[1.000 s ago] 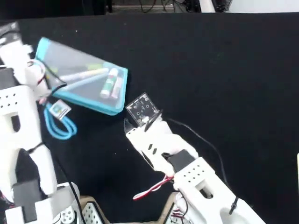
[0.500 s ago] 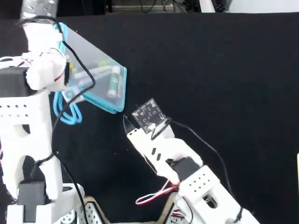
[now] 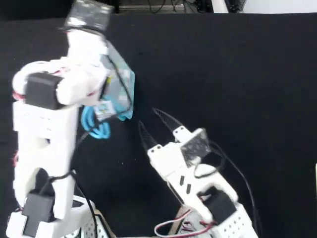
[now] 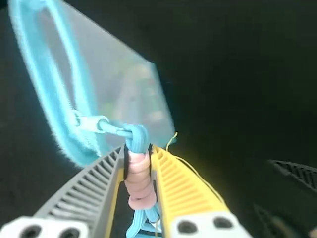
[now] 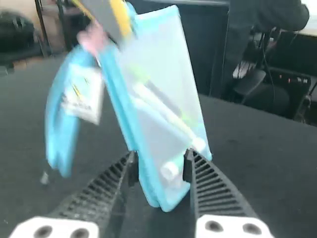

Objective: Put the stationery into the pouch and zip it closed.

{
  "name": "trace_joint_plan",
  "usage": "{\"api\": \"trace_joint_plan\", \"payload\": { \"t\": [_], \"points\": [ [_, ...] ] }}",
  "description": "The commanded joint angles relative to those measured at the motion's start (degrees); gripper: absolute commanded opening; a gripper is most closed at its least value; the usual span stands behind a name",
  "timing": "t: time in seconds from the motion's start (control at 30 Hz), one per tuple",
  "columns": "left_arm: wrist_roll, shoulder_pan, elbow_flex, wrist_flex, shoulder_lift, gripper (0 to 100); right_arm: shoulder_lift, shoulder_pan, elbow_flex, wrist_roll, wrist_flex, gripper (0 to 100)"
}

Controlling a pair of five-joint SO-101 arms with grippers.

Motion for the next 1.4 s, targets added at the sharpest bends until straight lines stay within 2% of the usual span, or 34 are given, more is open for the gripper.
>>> {"api": "trace_joint_plan", "payload": {
  "t": [0.0,0.2,0.4,0.47,0.53,0.63,0.9,1.37],
  "points": [
    [0.0,4.8,2.5,-3.8,-2.2,3,-8.6,-0.4,-1.1,-1.1,2.4,15.2],
    [5.4,8.9,8.7,-10.5,-2.3,3,-8.7,-1.2,-0.8,-1.6,3.0,15.3],
    [8.7,9.7,8.7,-12.3,-2.0,3,-8.8,-1.2,-1.7,-2.7,2.8,15.5],
    [9.8,9.7,9.3,-14.4,-1.9,3,-8.8,-1.2,-2.6,-6.5,2.8,19.2],
    [10.5,9.7,9.3,-15.7,-1.8,3,-8.8,-1.1,-3.1,-10.0,2.8,27.7],
    [10.5,9.8,9.4,-16.4,-1.7,3,-8.8,-1.2,-3.2,-11.3,2.8,34.7],
    [10.5,14.1,13.2,-16.6,-2.3,3,-8.4,-1.2,2.1,-11.0,-9.4,27.0],
    [10.5,15.3,13.7,-16.1,-2.4,3,-8.4,-0.9,5.4,-10.8,-10.2,26.6]
  ]
}}
